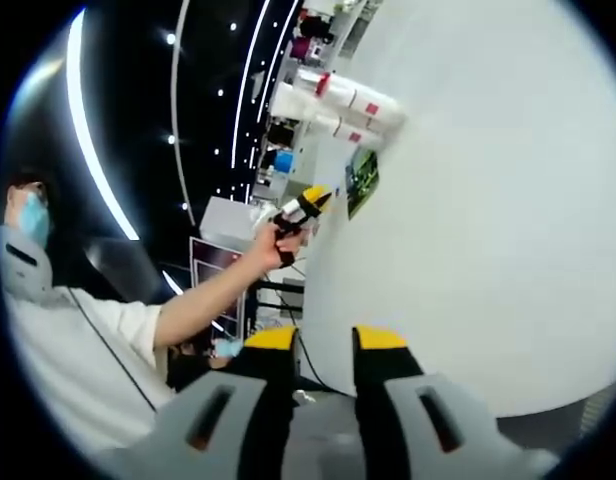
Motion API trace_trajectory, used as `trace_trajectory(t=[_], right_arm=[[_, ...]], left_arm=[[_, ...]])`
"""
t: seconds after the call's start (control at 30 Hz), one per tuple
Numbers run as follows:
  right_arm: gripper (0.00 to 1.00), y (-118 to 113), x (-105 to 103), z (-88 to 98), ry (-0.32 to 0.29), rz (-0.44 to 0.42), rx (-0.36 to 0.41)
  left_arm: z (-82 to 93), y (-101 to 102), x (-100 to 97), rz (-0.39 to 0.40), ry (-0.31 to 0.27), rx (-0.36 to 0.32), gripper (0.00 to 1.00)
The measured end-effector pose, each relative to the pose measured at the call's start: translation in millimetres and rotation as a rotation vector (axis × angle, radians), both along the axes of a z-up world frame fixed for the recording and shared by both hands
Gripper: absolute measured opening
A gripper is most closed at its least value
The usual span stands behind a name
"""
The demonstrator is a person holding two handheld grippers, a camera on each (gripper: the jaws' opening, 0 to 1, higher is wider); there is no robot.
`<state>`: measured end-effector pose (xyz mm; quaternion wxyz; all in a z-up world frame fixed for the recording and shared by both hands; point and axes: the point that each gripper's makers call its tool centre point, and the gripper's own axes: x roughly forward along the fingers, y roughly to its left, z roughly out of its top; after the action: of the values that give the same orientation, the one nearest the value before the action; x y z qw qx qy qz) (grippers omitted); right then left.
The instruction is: Arrange the skincare products in the storage area until every visible bottle or jar stands upright without overlapping.
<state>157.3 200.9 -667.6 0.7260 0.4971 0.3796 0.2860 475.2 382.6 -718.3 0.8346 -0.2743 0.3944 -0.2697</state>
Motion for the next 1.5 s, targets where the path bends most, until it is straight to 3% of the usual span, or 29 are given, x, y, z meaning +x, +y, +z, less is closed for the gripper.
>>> trace_trajectory(t=[0.07,0.1,0.2,0.3,0.37,0.4,0.43,0.5,0.6,0.7,1.0,1.23,1.4,1.5], right_arm=[[0.23,1,-1,-0.1,0.0,0.003,0.0],[0.23,1,-1,-0.2,0.0,0.004,0.0],[0.23,2,-1,-1.3,0.004,0.005,0.002],[0.23,1,-2,-2.1,0.007,0.006,0.002],[0.23,1,-1,-3.0,0.01,0.004,0.001],[0.23,1,0,-3.5,0.012,0.004,0.001],[0.23,1,0,-4.0,0.013,0.004,0.002],[0.23,2,0,-4.3,0.016,0.006,0.002],[0.23,3,0,-5.9,0.02,0.012,0.001],[0.23,2,0,-7.3,0.027,0.009,-0.001],[0.23,-1,2,-9.7,0.039,-0.003,-0.007],[0.23,0,2,-11.6,0.045,0.004,-0.01],[0.23,1,3,-11.7,0.045,0.01,-0.01],[0.23,2,3,-10.9,0.042,0.014,-0.01]], left_arm=[[-1.0,28,12.4,0.087,-0.07,0.096,0.25],[-1.4,34,13.6,0.11,-0.07,0.099,0.26],[-5.8,71,22.2,0.215,-0.09,0.197,0.3],[-5.7,96,28.1,0.28,-0.107,0.267,0.35],[-9.1,124,34.8,0.349,-0.113,0.371,0.4],[-9.4,128,35.8,0.357,-0.116,0.39,0.45],[-11.8,144,39.7,0.373,-0.137,0.476,0.48],[-13.4,150,42.3,0.368,-0.145,0.512,0.54],[-20.2,165,45.4,0.378,-0.141,0.623,0.65],[-26.5,175,44.9,0.388,-0.121,0.693,0.69],[-52.8,189,53.5,0.407,-0.048,0.704,0.59],[-52.1,193,50.6,0.428,-0.066,0.705,0.57],[-49.0,192,46.8,0.43,-0.067,0.707,0.43],[-47.2,190,45.9,0.421,-0.069,0.706,0.43]])
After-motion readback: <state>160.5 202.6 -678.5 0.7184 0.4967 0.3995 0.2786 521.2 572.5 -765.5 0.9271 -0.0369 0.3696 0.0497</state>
